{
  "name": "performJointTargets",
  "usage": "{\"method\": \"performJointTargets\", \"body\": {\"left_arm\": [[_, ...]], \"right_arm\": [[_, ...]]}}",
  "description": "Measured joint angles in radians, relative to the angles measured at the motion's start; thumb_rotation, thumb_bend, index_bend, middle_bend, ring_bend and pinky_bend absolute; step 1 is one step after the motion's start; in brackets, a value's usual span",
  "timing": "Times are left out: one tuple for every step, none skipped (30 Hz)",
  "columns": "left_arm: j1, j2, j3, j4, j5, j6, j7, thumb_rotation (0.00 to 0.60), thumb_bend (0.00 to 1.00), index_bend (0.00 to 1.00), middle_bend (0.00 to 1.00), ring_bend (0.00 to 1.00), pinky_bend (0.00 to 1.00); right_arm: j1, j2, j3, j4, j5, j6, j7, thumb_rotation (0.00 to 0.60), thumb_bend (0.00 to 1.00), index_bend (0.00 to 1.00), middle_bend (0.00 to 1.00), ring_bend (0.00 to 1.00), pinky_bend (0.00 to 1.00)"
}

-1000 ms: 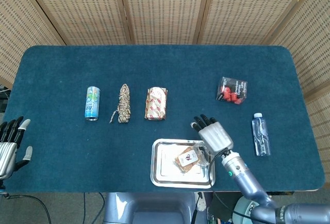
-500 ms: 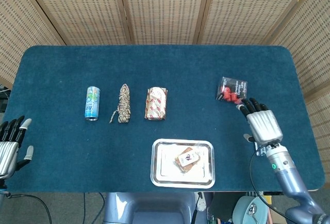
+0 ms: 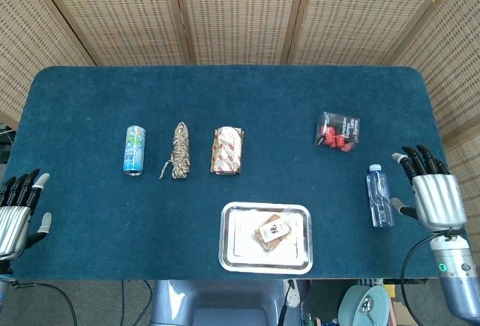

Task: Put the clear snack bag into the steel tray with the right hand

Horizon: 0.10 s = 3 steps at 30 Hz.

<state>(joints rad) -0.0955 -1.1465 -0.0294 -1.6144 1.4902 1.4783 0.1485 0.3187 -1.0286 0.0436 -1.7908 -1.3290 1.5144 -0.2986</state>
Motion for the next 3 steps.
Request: {"method": "performJointTargets", "body": {"left_arm": [[0.001, 0.0, 0.0, 0.0, 0.001, 0.002, -0.001, 0.6, 0.5, 0.03, 0.0, 0.0, 0.0], [0.001, 0.0, 0.0, 0.001, 0.003, 0.004, -0.001, 0.6, 0.5, 0.03, 0.0, 0.0, 0.0], [0.002, 0.0, 0.001, 0.0, 0.005, 0.006, -0.002, 0.6, 0.5, 0.03, 0.0, 0.0, 0.0]], "right_arm": [[-0.007, 0.0, -0.001, 0.003, -0.003, 0.002, 0.006, 0.6, 0.16, 0.21, 0.15, 0.09, 0.26], [-0.015, -0.001, -0.002, 0.007, -0.006, 0.003, 0.014, 0.6, 0.16, 0.21, 0.15, 0.09, 0.26], [-0.019, -0.002, -0.001, 0.011, -0.008, 0.002, 0.018, 0.6, 0.16, 0.21, 0.15, 0.09, 0.26]]}}
